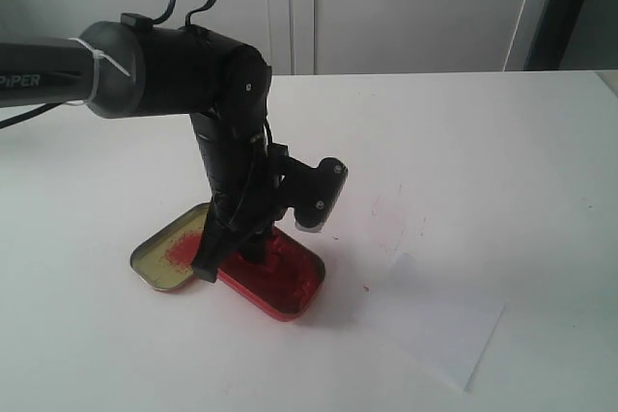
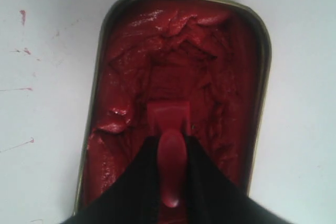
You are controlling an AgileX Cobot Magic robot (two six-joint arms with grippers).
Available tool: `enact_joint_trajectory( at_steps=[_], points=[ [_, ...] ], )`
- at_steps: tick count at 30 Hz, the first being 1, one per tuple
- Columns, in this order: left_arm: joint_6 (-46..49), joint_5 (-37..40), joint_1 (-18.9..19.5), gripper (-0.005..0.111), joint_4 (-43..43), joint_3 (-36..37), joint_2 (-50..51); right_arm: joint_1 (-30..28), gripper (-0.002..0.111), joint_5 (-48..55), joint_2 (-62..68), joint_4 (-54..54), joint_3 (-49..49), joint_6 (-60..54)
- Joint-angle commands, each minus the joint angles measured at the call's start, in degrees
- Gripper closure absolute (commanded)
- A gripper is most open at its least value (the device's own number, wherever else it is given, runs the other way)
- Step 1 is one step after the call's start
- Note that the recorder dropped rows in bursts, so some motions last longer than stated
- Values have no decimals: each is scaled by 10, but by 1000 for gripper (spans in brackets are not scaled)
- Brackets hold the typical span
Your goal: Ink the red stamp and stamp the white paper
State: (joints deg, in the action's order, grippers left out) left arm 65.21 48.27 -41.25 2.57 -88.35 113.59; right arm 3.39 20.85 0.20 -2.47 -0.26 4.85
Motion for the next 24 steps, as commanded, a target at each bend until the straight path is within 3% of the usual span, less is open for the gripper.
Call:
enact_joint_trajectory(
  at_steps=[1, 11, 24],
  points=[
    [-6, 10, 0, 107, -11, 2, -12, 0, 108, -8, -2, -3, 3, 0],
    [-10, 12, 0, 107, -45, 3, -23, 0, 108, -8, -2, -3, 3, 0],
    [-37, 25, 0, 107, -21, 4, 4, 0, 108, -8, -2, -3, 3, 0]
  ],
)
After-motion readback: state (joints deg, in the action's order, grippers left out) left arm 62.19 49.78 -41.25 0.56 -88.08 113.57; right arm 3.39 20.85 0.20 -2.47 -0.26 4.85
